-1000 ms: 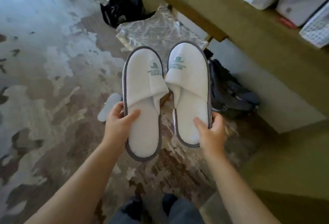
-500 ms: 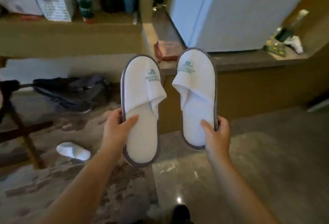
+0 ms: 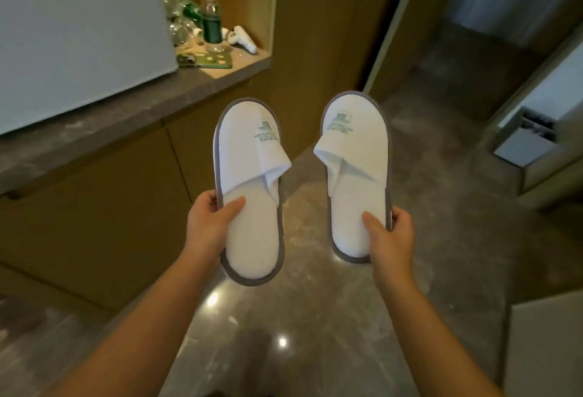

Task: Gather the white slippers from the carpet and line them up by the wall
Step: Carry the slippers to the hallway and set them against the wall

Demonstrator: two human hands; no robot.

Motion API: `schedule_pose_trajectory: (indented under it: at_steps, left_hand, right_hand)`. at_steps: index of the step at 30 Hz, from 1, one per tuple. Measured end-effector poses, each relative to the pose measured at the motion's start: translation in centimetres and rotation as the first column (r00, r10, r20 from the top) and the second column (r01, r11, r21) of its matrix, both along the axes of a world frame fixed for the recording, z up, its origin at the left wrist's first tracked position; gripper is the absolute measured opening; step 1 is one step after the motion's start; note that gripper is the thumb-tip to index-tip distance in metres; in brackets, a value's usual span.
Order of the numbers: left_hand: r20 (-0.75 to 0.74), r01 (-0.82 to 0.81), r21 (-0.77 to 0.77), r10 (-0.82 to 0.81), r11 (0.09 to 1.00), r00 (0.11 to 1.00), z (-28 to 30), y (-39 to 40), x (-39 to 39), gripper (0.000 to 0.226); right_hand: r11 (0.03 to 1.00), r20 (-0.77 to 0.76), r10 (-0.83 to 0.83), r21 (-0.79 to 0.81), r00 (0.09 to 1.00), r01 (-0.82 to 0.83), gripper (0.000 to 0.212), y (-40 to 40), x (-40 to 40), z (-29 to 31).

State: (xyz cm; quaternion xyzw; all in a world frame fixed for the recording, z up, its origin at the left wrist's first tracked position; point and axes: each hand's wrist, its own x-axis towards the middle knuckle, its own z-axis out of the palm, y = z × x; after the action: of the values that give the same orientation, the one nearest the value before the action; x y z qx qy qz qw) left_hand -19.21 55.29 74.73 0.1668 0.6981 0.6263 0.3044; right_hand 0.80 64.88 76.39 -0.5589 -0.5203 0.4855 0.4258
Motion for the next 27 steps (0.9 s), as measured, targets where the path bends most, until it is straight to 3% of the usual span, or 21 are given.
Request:
schedule_pose_trajectory:
  at_steps: [7, 13, 19, 22, 27]
  left_hand:
    - [-0.029, 0.183, -0.022, -0.184, 0.983, 0.983, -0.2, 15.4, 3.5, 0.016]
    - [0.009, 0.160, -0.004, -0.160, 0.987, 0.987, -1.4, 30.3, 2.8, 0.016]
    - [0.010, 0.115, -0.041, -0.115, 0.992, 0.993, -0.8, 44.2, 0.6, 0.008]
    - [0.009, 0.080, -0.054, -0.079, 0.995, 0.997, -0.9, 49.5, 0.0, 0.018]
    - [0.006, -0.076, -0.102, 0.077, 0.992, 0.997, -3.8, 55.4, -1.3, 0.020]
  right_hand:
    - [0.983, -0.045, -0.179, -0.045, 0.983, 0.177, 0.025, 11.6, 5.1, -1.3]
    - [0.981, -0.033, -0.191, -0.029, 0.981, 0.190, 0.023, 26.3, 3.8, -2.0]
    - [0.995, -0.002, -0.092, -0.028, 0.996, 0.092, 0.025, 41.1, 0.6, -0.7]
    - [0.999, 0.038, -0.013, -0.035, 0.999, 0.015, 0.025, 47.1, -0.7, -1.1]
    - [0.977, 0.088, 0.195, -0.107, 0.977, -0.186, 0.028, 56.6, -3.2, -4.5]
